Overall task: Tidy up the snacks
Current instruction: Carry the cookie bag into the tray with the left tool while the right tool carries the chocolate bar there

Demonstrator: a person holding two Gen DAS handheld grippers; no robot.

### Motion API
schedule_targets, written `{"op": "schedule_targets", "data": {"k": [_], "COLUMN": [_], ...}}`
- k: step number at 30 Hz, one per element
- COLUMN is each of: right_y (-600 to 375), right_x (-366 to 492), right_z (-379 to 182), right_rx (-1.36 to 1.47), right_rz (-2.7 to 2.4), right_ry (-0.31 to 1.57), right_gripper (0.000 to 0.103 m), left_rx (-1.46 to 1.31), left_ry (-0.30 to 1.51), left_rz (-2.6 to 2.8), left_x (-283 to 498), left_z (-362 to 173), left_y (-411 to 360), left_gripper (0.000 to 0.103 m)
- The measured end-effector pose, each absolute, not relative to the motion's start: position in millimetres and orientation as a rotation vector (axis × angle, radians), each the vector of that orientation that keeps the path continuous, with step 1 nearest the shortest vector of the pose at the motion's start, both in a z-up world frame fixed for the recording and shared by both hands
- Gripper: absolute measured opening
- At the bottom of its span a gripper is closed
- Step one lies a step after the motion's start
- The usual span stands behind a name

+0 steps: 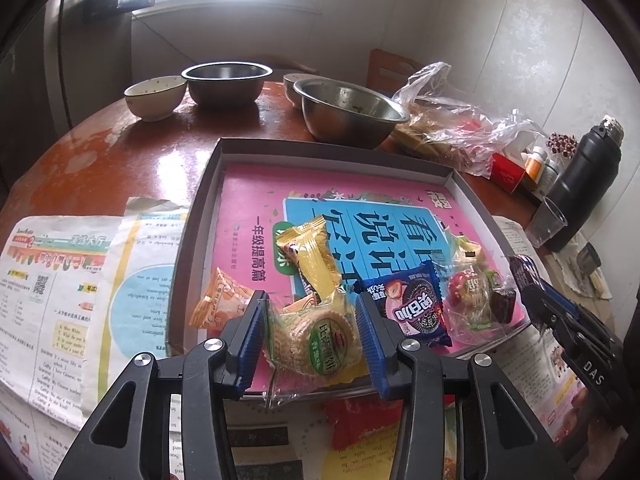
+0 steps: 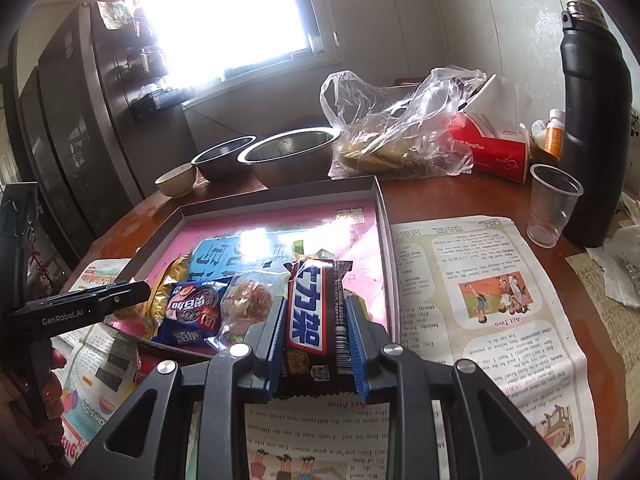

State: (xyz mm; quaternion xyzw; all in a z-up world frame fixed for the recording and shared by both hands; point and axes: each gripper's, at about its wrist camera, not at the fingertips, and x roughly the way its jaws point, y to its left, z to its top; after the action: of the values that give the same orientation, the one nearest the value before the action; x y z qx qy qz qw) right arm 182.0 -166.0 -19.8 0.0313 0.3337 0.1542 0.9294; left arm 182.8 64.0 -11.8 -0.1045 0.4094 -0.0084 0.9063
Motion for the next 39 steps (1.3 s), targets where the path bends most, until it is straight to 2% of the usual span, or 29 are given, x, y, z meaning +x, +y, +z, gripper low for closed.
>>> {"op": "schedule_targets", "data": {"k": [39], "right_y": [-174.7], "right_x": [218.6], "right_z": [-32.9], "right_rx": [0.121], "right_rz": [0.266], "right_ry": [0.716], "right_gripper": [0.03], "left_rx": [-0.235], "left_ry": [0.855], "left_rz": [-0.022], "left_x": [181.9], "left_z": [-15.9], "left_y": [63.9], "left_gripper": [0.046]}}
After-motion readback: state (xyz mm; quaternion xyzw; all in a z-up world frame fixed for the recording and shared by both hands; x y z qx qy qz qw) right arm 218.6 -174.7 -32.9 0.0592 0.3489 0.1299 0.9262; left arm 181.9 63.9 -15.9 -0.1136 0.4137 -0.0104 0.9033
